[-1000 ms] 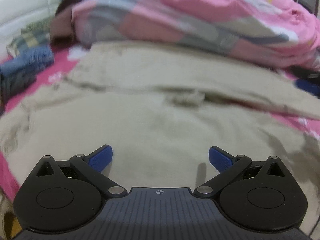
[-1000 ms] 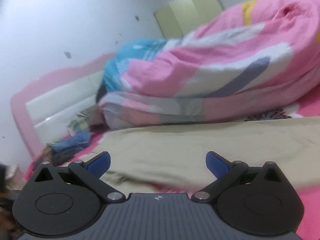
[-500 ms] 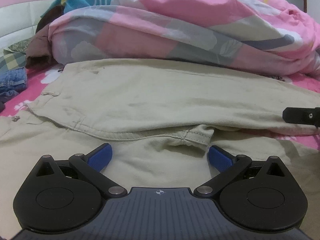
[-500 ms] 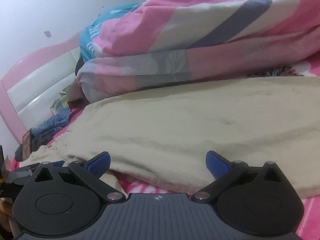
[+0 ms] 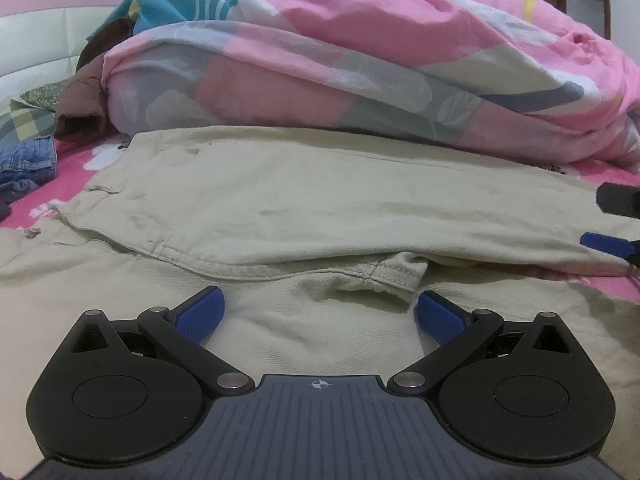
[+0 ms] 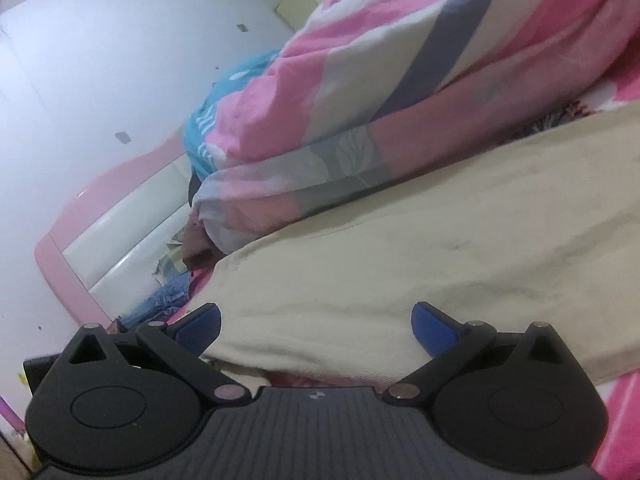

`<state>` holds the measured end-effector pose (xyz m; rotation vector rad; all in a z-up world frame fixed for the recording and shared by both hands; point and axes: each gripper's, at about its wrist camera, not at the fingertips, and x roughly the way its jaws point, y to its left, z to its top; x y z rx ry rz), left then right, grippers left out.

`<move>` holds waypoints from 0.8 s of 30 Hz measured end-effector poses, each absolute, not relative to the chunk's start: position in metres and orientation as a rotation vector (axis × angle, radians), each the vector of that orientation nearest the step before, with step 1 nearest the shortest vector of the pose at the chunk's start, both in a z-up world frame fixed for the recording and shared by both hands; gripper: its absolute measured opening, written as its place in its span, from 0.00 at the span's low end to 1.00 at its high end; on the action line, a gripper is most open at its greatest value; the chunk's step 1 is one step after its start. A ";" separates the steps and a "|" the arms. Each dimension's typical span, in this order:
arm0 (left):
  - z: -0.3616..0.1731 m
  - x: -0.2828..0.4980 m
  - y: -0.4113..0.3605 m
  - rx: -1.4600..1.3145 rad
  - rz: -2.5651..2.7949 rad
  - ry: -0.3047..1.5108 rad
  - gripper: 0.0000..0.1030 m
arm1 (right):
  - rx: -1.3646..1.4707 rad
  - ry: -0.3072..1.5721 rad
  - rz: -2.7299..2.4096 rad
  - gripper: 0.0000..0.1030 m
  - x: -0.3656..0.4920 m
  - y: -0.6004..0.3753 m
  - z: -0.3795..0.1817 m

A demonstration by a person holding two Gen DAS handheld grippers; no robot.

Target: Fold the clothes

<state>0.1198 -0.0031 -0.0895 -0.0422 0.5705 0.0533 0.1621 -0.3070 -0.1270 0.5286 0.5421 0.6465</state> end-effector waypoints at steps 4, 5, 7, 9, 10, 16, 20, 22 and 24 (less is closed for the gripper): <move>-0.087 0.122 0.001 -0.072 0.042 0.588 1.00 | 0.466 0.571 0.629 1.00 0.158 -0.297 -0.121; -0.087 0.123 0.000 -0.063 0.046 0.595 1.00 | 0.459 0.577 0.624 1.00 0.159 -0.296 -0.120; -0.087 0.124 -0.004 -0.038 0.055 0.603 1.00 | 0.450 0.590 0.617 1.00 0.160 -0.295 -0.120; -0.088 0.124 -0.002 -0.048 0.051 0.604 1.00 | 0.447 0.598 0.613 1.00 0.161 -0.294 -0.120; -0.088 0.123 -0.001 -0.054 0.049 0.604 1.00 | 0.451 0.597 0.615 1.00 0.160 -0.295 -0.121; -0.088 0.124 -0.001 -0.055 0.049 0.609 1.00 | 0.446 0.606 0.607 1.00 0.162 -0.293 -0.121; -0.079 0.122 0.001 -0.058 0.050 0.630 1.00 | 0.435 0.612 0.601 1.00 0.162 -0.292 -0.121; -0.069 0.112 0.003 -0.052 0.062 0.627 1.00 | 0.434 0.613 0.600 1.00 0.162 -0.292 -0.122; -0.058 0.095 0.008 -0.050 0.069 0.599 1.00 | 0.433 0.615 0.600 1.00 0.162 -0.292 -0.122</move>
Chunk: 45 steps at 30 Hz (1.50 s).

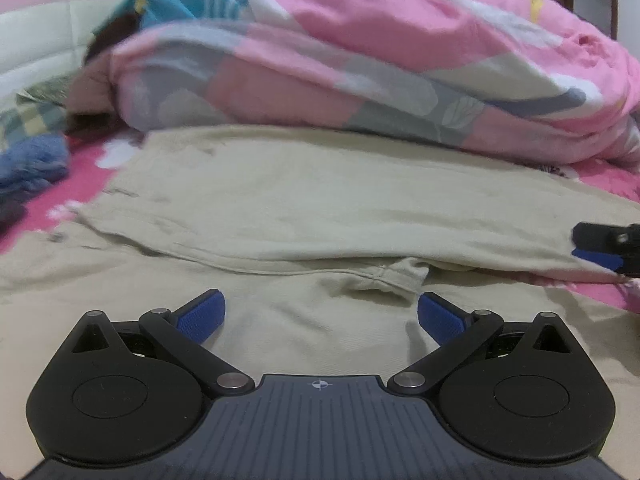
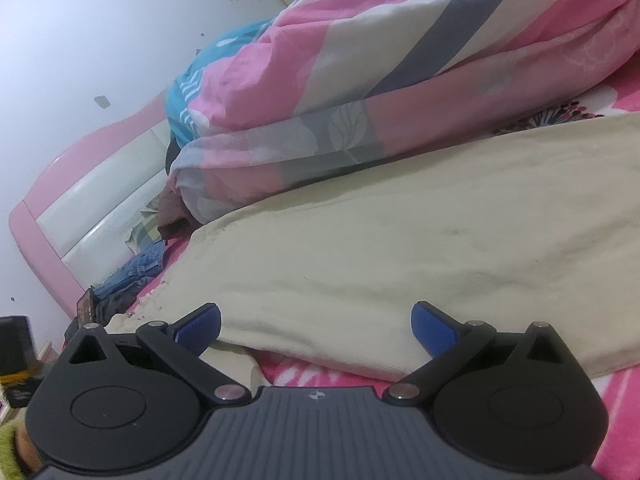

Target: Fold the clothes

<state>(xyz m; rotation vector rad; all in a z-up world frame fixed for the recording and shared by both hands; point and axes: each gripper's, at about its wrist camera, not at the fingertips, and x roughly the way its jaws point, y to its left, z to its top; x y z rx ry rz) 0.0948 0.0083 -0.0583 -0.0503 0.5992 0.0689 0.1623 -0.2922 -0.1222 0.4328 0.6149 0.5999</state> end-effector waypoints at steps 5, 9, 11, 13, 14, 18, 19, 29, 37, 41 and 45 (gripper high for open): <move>-0.036 0.051 0.037 -0.126 0.068 0.582 1.00 | 0.431 0.618 0.597 1.00 0.163 -0.291 -0.124; -0.035 0.021 0.070 -0.247 0.092 0.586 1.00 | 0.423 0.620 0.589 1.00 0.164 -0.290 -0.123; -0.038 0.009 0.084 -0.252 0.120 0.594 1.00 | 0.408 0.625 0.580 1.00 0.164 -0.287 -0.123; -0.041 -0.004 0.095 -0.222 0.162 0.590 1.00 | 0.365 0.637 0.560 1.00 0.163 -0.281 -0.122; -0.042 -0.010 0.101 -0.210 0.180 0.585 1.00 | 0.342 0.643 0.549 1.00 0.163 -0.277 -0.121; -0.048 -0.031 0.123 -0.210 0.209 0.562 1.00 | 0.164 0.668 0.480 1.00 0.158 -0.251 -0.116; -0.051 -0.033 0.129 -0.218 0.219 0.561 1.00 | 0.109 0.676 0.460 1.00 0.156 -0.242 -0.116; -0.072 -0.043 0.172 -0.311 0.290 0.573 1.00 | -0.092 0.725 0.331 1.00 0.139 -0.209 -0.102; -0.078 -0.045 0.193 -0.366 0.331 0.530 1.00 | -0.159 0.559 0.519 1.00 0.062 -0.145 -0.061; -0.081 -0.043 0.198 -0.394 0.340 0.511 1.00 | -0.163 0.511 0.637 1.00 0.021 -0.106 -0.056; -0.086 -0.040 0.201 -0.432 0.331 0.498 0.98 | -0.002 0.593 0.721 0.97 -0.001 -0.098 -0.068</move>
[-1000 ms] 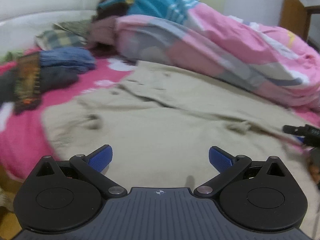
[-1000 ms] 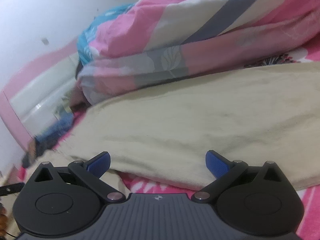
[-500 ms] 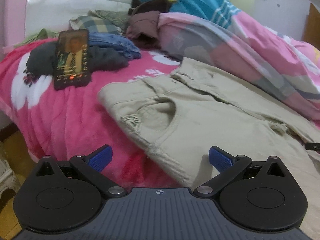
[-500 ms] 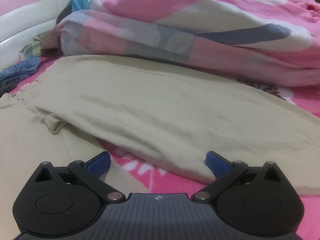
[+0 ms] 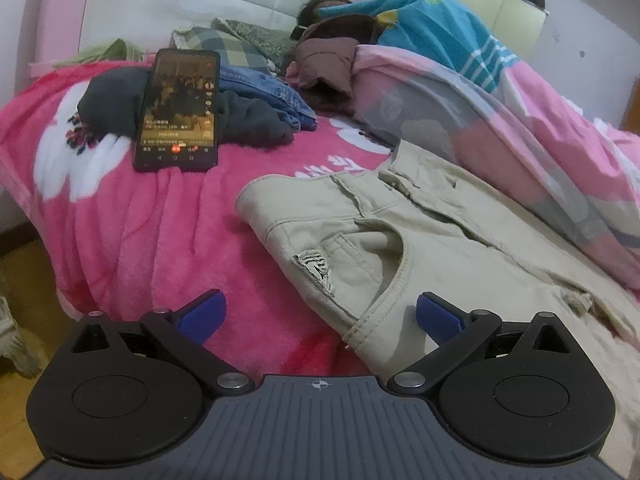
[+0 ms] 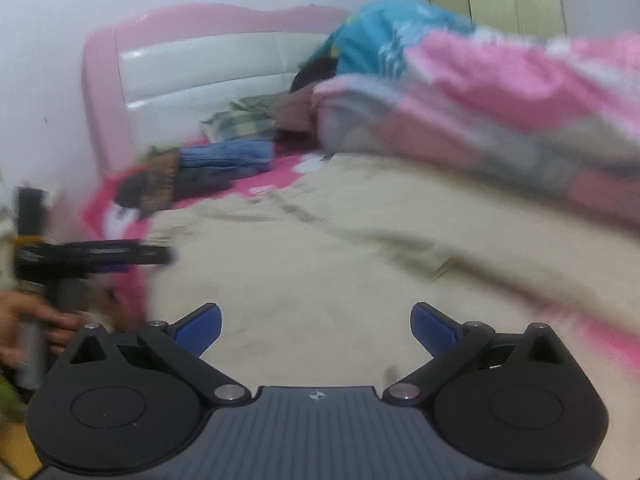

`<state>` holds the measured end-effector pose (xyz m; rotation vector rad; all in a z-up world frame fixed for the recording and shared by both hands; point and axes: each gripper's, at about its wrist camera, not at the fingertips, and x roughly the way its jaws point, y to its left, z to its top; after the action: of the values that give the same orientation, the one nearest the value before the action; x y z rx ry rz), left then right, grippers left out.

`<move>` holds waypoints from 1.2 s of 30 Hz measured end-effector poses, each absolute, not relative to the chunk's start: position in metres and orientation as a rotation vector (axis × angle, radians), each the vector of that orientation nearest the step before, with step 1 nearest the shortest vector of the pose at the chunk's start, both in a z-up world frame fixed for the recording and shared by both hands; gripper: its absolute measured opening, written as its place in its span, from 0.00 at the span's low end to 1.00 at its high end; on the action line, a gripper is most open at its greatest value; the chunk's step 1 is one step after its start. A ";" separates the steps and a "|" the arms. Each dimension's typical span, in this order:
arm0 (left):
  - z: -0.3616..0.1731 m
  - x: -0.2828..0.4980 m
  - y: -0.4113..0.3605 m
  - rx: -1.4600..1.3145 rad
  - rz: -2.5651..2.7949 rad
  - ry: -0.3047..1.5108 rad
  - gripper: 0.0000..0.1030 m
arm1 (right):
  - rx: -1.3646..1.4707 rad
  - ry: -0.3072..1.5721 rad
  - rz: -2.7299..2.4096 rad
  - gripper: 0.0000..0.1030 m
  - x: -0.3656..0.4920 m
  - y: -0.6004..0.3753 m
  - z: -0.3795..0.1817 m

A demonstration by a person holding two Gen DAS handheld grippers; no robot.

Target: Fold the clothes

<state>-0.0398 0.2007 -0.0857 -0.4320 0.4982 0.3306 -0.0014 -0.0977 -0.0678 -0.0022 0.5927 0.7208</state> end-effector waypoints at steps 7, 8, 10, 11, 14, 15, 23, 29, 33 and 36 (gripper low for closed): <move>-0.089 -0.033 0.202 -0.446 0.337 0.473 0.90 | 0.367 0.748 0.697 0.82 -0.020 -0.134 -0.096; -0.088 -0.033 0.202 -0.448 0.338 0.468 0.85 | 0.409 0.750 0.704 0.81 -0.024 -0.139 -0.096; -0.087 -0.034 0.203 -0.455 0.343 0.457 0.78 | 0.490 0.771 0.736 0.79 -0.031 -0.147 -0.099; -0.087 -0.034 0.203 -0.458 0.346 0.453 0.75 | 0.531 0.785 0.756 0.78 -0.036 -0.151 -0.101; -0.086 -0.035 0.203 -0.464 0.359 0.442 0.61 | 0.626 0.843 0.797 0.76 -0.047 -0.151 -0.114; -0.085 -0.034 0.202 -0.462 0.365 0.443 0.58 | 0.645 0.861 0.803 0.76 -0.049 -0.149 -0.118; -0.084 -0.035 0.204 -0.479 0.408 0.446 0.33 | 0.716 0.949 0.808 0.67 -0.056 -0.145 -0.138; -0.083 -0.032 0.200 -0.446 0.428 0.444 0.32 | 0.889 0.942 0.685 0.44 -0.058 -0.176 -0.159; -0.081 -0.028 0.197 -0.423 0.442 0.444 0.32 | 1.020 0.881 0.622 0.43 -0.071 -0.197 -0.164; -0.074 -0.025 0.194 -0.400 0.447 0.443 0.25 | 1.151 0.810 0.596 0.43 -0.075 -0.215 -0.169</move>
<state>-0.0247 0.1944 -0.0736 -0.3999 0.4426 0.4474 -0.0752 -0.2146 -0.1694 1.1507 0.8096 0.5962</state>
